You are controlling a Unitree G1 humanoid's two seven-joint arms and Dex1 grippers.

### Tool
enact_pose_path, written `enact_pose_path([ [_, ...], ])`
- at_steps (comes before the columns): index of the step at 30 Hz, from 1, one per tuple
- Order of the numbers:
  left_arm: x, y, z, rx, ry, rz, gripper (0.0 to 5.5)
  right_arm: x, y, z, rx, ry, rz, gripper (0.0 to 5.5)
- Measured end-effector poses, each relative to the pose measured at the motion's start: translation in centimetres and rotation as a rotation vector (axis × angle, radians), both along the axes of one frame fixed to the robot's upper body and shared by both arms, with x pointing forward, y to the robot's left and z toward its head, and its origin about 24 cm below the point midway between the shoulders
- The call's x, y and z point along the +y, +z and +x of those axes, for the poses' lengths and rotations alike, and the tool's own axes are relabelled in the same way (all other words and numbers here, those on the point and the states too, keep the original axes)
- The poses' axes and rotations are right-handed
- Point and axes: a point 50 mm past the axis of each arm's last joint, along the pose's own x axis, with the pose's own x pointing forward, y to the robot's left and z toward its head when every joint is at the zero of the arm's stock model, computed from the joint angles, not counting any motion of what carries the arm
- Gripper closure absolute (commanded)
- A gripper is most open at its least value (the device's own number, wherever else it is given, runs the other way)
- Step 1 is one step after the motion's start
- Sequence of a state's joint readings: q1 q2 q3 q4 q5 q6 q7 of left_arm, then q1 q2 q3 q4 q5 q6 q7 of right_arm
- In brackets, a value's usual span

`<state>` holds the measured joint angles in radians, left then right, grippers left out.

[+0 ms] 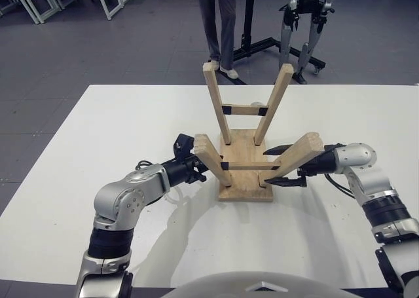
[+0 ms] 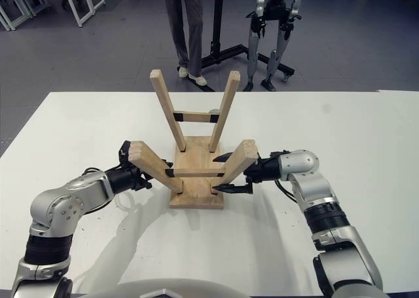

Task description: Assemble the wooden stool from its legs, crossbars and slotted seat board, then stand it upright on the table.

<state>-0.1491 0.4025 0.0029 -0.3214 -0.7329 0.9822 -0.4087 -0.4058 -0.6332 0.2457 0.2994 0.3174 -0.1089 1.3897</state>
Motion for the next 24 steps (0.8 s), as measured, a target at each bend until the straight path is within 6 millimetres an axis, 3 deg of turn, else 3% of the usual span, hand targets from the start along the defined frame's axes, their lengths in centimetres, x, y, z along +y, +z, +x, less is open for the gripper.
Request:
enact_pose_path([
  [4, 1.2, -0.2, 0.0, -0.002, 0.015, 0.069, 3.7, -3.0, -0.8, -2.1, 0.046, 0.032, -0.127, 0.04],
  [7, 2.3, -0.3, 0.2, 0.004, 0.041, 0.1, 3.7, -4.6, -1.7, -4.1, 0.102, 0.034, -0.18, 0.04],
  [11, 4.8, 0.3, 0.7, -0.027, 0.178, 0.205, 3.7, -7.5, -0.2, -3.4, 0.062, -0.38, -0.164, 0.04],
  [15, 10.0, 4.6, 0.7, -0.155, 0.563, 0.323, 3.7, -8.7, 6.1, -2.5, -0.038, -0.895, 0.087, 0.86],
  [17, 10.2, 8.2, 0.7, -0.267, 0.66, 0.294, 3.7, -6.8, 9.4, -2.9, -0.085, -1.018, 0.287, 1.26],
  [19, 9.2, 10.1, 0.9, -0.333, 0.686, 0.246, 3.7, -4.2, 11.7, -2.8, -0.084, -1.052, 0.49, 1.56],
  [22, 6.3, 12.7, 1.5, -0.389, 0.672, 0.144, 3.7, 0.8, 14.1, -3.5, 0.039, -1.003, 0.754, 1.56],
  [24, 2.9, 14.9, 1.2, -0.451, 0.552, 0.057, 3.7, 4.4, 15.1, -4.6, 0.146, -0.892, 0.811, 1.56],
])
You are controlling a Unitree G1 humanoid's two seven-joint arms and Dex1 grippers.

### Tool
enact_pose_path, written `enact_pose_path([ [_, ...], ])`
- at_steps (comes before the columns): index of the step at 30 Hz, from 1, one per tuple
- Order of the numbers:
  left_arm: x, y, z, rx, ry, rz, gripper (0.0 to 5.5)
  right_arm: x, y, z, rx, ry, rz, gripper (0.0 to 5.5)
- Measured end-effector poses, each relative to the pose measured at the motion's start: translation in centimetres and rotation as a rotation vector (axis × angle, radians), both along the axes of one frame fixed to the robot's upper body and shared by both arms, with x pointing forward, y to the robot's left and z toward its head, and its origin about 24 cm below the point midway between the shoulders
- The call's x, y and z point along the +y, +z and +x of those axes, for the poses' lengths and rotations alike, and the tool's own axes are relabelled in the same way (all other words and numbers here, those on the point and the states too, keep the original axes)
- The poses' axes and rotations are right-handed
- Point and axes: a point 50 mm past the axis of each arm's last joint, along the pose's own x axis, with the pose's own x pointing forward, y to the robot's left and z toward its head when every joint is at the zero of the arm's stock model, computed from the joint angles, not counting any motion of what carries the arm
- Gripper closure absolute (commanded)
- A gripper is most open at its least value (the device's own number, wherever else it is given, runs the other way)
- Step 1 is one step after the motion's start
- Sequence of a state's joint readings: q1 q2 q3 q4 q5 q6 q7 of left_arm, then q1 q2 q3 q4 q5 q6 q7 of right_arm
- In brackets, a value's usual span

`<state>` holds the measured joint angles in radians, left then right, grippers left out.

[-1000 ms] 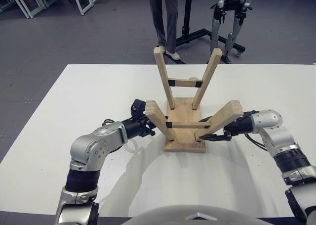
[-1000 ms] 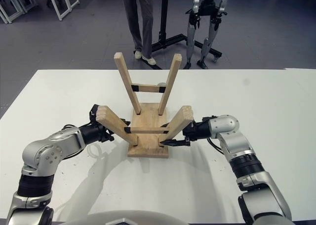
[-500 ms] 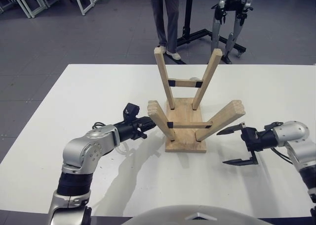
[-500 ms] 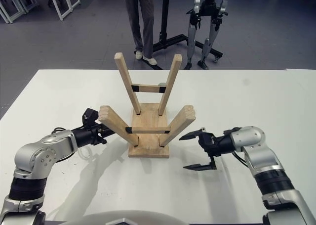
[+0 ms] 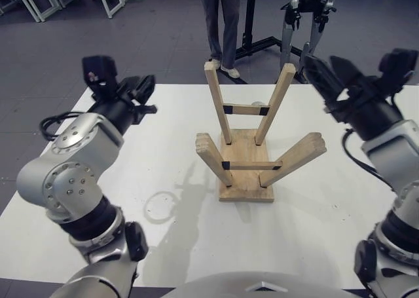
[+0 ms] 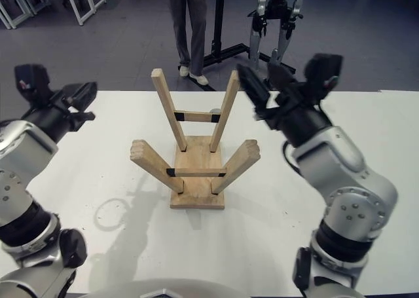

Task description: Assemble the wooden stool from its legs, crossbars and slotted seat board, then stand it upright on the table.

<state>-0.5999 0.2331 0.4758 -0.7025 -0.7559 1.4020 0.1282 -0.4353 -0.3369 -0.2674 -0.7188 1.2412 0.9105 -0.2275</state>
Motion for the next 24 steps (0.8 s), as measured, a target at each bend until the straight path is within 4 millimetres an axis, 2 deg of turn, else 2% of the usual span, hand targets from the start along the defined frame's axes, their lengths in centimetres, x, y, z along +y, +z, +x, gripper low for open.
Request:
enact_pose_path([
  [2, -2.2, 0.8, -0.3, -0.007, -0.101, -0.011, 3.7, 1.3, -0.2, -0.6, 0.057, 0.049, 0.017, 1.56],
  [4, -2.9, 0.5, -0.4, 0.019, -0.132, -0.017, 3.7, 1.5, 0.0, -0.9, 0.074, 0.063, 0.025, 1.56],
  [5, -3.1, 0.4, -0.4, 0.033, -0.138, -0.016, 3.7, 1.3, 0.8, -0.8, 0.041, 0.046, 0.031, 1.56],
  [8, -3.1, 0.7, -0.4, 0.033, -0.131, -0.014, 3.7, -0.5, 7.4, -1.0, -0.265, -0.054, 0.131, 1.56],
  [10, -3.0, 0.7, -0.4, 0.037, -0.129, -0.014, 3.7, -1.3, 9.8, -1.9, -0.373, -0.083, 0.18, 1.56],
  [11, -3.0, 0.7, -0.4, 0.039, -0.126, -0.011, 3.7, -1.4, 9.4, -2.4, -0.352, -0.069, 0.155, 1.56],
  [12, -2.9, 0.7, -0.5, 0.038, -0.121, -0.011, 3.7, -1.1, 7.5, -2.5, -0.266, -0.042, 0.098, 1.56],
  [15, -2.9, 0.6, -0.4, 0.04, -0.116, -0.012, 3.7, -0.4, -2.0, -3.3, 0.149, 0.033, -0.098, 1.56],
  [17, -2.9, 0.6, -0.3, 0.047, -0.121, -0.013, 3.7, -0.7, -3.1, -4.5, 0.133, 0.02, -0.108, 1.56],
  [19, -2.9, 0.6, -0.3, 0.045, -0.122, -0.013, 3.7, -0.7, -3.6, -4.7, 0.127, 0.006, -0.103, 1.56],
  [22, -3.0, 0.5, -0.2, 0.054, -0.118, -0.018, 3.7, -0.2, -2.7, -3.0, 0.091, 0.023, -0.08, 1.56],
  [24, -3.1, 0.4, -0.2, 0.057, -0.114, -0.023, 3.7, 0.2, -0.6, -1.6, 0.04, 0.012, -0.026, 1.56],
])
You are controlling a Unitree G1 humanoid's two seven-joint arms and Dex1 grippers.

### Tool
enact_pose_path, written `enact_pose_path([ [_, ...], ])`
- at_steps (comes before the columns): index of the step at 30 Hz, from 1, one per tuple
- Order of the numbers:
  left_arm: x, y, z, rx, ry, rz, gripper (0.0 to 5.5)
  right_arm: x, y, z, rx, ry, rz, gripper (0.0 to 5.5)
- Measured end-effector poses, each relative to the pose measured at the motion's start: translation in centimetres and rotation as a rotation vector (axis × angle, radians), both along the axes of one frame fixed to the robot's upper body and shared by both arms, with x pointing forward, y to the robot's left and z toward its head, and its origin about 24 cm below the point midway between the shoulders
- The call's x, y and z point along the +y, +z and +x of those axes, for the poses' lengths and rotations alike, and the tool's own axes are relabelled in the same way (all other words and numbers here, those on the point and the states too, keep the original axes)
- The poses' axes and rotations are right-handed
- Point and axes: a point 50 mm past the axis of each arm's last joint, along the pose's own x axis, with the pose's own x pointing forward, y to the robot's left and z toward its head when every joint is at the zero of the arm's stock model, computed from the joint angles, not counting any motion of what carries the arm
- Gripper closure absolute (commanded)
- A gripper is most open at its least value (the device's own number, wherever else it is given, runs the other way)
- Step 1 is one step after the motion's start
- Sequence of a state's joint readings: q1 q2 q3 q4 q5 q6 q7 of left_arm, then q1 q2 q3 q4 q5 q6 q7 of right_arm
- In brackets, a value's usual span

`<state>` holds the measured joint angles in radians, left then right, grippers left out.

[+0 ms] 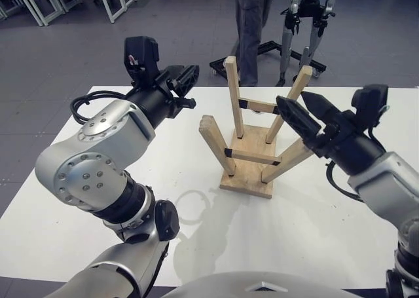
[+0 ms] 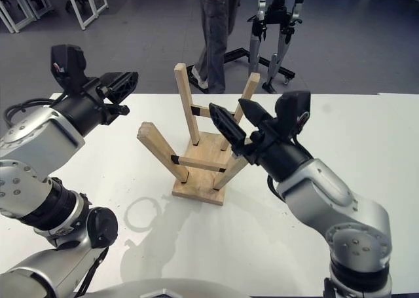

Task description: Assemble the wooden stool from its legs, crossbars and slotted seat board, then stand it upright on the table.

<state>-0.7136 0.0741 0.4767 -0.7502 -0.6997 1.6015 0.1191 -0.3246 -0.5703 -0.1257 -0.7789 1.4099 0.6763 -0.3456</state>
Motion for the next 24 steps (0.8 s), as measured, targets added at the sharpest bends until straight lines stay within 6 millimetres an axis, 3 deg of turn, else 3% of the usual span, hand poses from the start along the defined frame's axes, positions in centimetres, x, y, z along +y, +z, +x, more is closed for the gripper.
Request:
enact_pose_path([
  [2, -0.1, 0.0, 0.0, 0.0, 0.0, -0.007, 3.7, 0.2, 3.8, 0.5, -0.116, -0.002, 0.083, 1.56],
  [5, -0.4, 1.6, 0.1, -0.062, -0.021, -0.095, 3.7, -1.1, 4.7, 1.3, -0.13, -0.092, 0.109, 1.56],
  [7, -1.7, 3.6, -0.1, -0.139, -0.106, -0.208, 3.7, -3.1, 3.2, 2.4, -0.094, -0.222, 0.057, 1.56],
  [9, -2.1, 4.5, -0.1, -0.163, -0.157, -0.281, 3.7, -4.8, -0.1, 3.1, -0.011, -0.323, -0.032, 1.56],
  [11, -2.0, 5.5, 0.0, -0.187, -0.165, -0.31, 3.7, -5.3, -1.9, 3.2, 0.02, -0.347, -0.08, 1.56],
  [13, -3.4, 7.6, -0.9, -0.283, -0.277, -0.293, 3.7, -5.4, -3.2, 3.3, 0.045, -0.355, -0.094, 1.56],
  [15, -4.6, 6.2, -1.6, -0.264, -0.385, -0.237, 3.7, -5.3, -3.6, 3.4, 0.042, -0.35, -0.108, 1.56],
  [19, -5.2, -2.2, -2.0, 0.063, -0.465, -0.23, 3.7, -5.1, -3.8, 3.4, 0.034, -0.342, -0.106, 1.56],
  [24, -5.2, -3.4, -2.3, 0.049, -0.451, -0.259, 3.7, -4.7, -4.0, 3.4, 0.033, -0.322, -0.11, 1.56],
])
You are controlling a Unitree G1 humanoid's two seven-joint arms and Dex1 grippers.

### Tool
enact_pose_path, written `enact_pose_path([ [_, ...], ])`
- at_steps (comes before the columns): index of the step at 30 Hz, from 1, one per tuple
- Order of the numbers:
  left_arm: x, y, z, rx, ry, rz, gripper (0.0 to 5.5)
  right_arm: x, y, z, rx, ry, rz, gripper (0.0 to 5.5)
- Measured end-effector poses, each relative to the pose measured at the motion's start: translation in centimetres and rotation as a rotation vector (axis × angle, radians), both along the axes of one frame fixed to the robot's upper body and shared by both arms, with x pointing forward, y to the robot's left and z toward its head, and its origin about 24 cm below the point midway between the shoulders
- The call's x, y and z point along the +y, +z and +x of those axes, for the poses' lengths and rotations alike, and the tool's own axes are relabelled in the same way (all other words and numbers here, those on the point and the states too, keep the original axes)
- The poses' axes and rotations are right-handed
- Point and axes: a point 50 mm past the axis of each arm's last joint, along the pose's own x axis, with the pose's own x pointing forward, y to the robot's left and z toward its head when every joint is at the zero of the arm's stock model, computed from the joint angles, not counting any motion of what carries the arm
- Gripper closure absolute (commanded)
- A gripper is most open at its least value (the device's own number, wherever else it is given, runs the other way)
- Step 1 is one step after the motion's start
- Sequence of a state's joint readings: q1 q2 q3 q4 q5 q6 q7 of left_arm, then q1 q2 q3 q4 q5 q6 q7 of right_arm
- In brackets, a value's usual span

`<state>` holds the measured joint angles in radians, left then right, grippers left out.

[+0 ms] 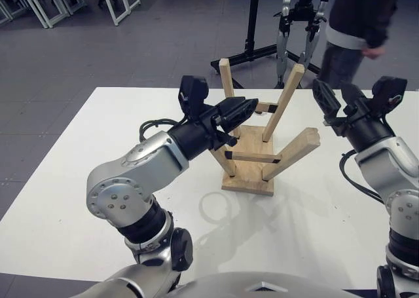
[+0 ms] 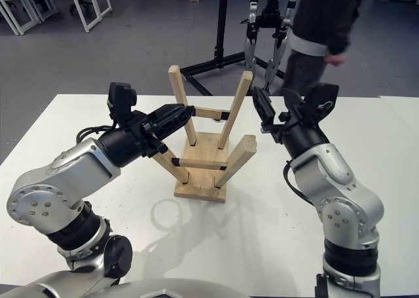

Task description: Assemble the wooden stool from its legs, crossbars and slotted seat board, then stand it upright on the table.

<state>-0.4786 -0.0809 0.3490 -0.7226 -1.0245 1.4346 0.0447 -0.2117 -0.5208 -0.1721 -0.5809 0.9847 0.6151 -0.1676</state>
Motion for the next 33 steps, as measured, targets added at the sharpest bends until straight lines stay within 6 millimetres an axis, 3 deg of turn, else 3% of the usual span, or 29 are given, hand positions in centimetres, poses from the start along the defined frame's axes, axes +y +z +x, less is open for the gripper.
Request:
enact_pose_path([
  [3, -0.7, 1.5, 0.4, -0.033, -0.024, -0.054, 3.7, -0.2, -1.3, -0.4, 0.037, 0.001, -0.039, 1.56],
  [6, -1.4, 6.9, 0.1, -0.223, -0.092, -0.158, 3.7, -1.0, -4.2, -1.0, 0.155, 0.003, -0.199, 1.56],
  [8, -0.4, 11.1, -0.3, -0.347, -0.083, -0.227, 3.7, -1.1, -6.4, -2.0, 0.277, 0.094, -0.373, 1.56],
  [10, 1.1, 13.9, -0.8, -0.419, -0.062, -0.246, 3.7, -0.5, -7.6, -3.3, 0.356, 0.259, -0.519, 1.56],
  [12, 2.9, 15.2, -0.8, -0.448, -0.009, -0.214, 3.7, 0.3, -7.4, -3.6, 0.355, 0.356, -0.575, 1.56],
  [14, 5.6, 16.2, -0.6, -0.469, 0.119, -0.176, 3.7, 2.8, -6.2, -2.9, 0.278, 0.485, -0.602, 1.56],
  [19, 9.2, 17.8, 0.1, -0.504, 0.299, -0.111, 3.7, 13.6, -0.7, 1.3, -0.082, 0.705, -0.499, 1.56],
  [20, 9.6, 18.0, 0.5, -0.504, 0.314, -0.092, 3.7, 14.7, 0.4, 1.6, -0.136, 0.716, -0.493, 1.56],
  [22, 10.0, 18.3, 0.3, -0.521, 0.329, -0.075, 3.7, 13.4, -0.3, 1.5, -0.103, 0.703, -0.497, 1.56],
  [23, 10.1, 18.4, 0.2, -0.528, 0.326, -0.067, 3.7, 10.9, -2.0, 1.5, -0.016, 0.658, -0.524, 1.56],
  [25, 10.0, 17.5, 0.1, -0.512, 0.309, -0.027, 3.7, 7.3, -3.1, 1.5, 0.076, 0.576, -0.564, 1.56],
  [27, 9.1, 14.6, 0.0, -0.442, 0.208, 0.034, 3.7, 4.8, -2.6, 1.4, 0.088, 0.502, -0.564, 1.56],
  [30, 7.5, 9.7, -2.2, -0.333, -0.026, 0.103, 3.36, 2.5, -1.9, 1.3, 0.085, 0.425, -0.52, 1.59],
  [32, 7.0, 6.4, -4.0, -0.208, -0.175, 0.164, 3.04, 0.5, -2.8, 0.6, 0.155, 0.404, -0.507, 1.4],
  [33, 7.1, 5.9, -4.5, -0.185, -0.201, 0.19, 2.77, -0.5, -3.2, 0.3, 0.188, 0.4, -0.507, 1.15],
])
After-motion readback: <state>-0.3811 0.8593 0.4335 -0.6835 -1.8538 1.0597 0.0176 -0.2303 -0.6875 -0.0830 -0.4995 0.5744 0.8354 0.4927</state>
